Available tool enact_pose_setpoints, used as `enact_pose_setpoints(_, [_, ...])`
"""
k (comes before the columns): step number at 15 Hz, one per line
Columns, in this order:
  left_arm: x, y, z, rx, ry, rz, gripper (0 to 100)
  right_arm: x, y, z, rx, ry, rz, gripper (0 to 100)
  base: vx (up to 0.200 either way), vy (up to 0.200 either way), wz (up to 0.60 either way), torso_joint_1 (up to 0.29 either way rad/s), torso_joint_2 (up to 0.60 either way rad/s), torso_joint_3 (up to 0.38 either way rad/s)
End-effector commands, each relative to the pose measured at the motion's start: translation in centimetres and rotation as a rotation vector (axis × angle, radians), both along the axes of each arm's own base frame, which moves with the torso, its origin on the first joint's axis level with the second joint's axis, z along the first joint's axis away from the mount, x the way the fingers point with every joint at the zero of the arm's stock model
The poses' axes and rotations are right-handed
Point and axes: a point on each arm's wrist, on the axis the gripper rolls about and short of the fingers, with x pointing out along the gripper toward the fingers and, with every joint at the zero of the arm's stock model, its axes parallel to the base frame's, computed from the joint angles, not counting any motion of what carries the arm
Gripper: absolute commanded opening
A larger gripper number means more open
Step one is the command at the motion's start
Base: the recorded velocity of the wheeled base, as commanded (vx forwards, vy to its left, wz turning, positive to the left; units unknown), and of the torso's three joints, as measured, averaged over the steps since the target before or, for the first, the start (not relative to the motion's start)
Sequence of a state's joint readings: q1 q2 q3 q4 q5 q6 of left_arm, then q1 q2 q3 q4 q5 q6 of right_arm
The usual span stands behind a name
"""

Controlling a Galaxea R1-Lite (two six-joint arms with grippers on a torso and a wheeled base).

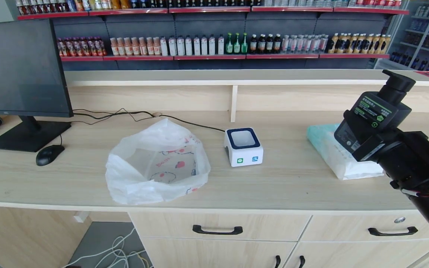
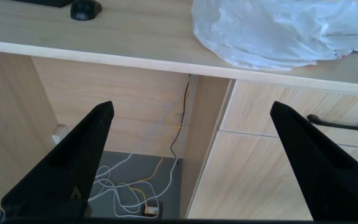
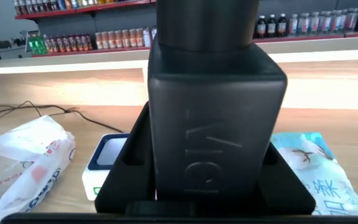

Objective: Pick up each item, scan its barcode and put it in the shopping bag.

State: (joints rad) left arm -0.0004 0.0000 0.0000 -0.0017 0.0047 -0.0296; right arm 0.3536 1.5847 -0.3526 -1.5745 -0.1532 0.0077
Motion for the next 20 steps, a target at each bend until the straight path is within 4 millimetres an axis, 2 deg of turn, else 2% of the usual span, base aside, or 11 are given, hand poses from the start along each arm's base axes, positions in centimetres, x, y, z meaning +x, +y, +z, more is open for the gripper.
enact_pose_setpoints(1, [0.0, 0.01, 0.0, -0.001, 0.0, 0.0, 100, -0.04, -0.03, -0.06, -0.002, 0.005, -0.001, 0, 0.0, 0.2, 0.0, 0.007, 0.0, 0.007])
enact_pose_setpoints(9, [0.0, 0.01, 0.0, -0.004, 0.0, 0.0, 100, 0.0, 0.02, -0.13, -0.001, 0.008, 0.001, 0, 0.0, 0.2, 0.0, 0.006, 0.01, 0.002])
enact_pose_setpoints(17, [0.0, 0.0, 0.0, -0.001, 0.0, -0.001, 100, 0.58, 0.35, -0.43, -0.005, 0.019, 0.008, 0, 0.0, 0.0, 0.0, 0.0, 0.0, 0.0])
enact_pose_setpoints(20, [0.0, 0.01, 0.0, 0.0, 0.0, 0.0, 100, 0.48, 0.35, -0.43, 0.003, 0.021, 0.012, 0, 0.0, 0.0, 0.6, 0.002, 0.0, 0.002])
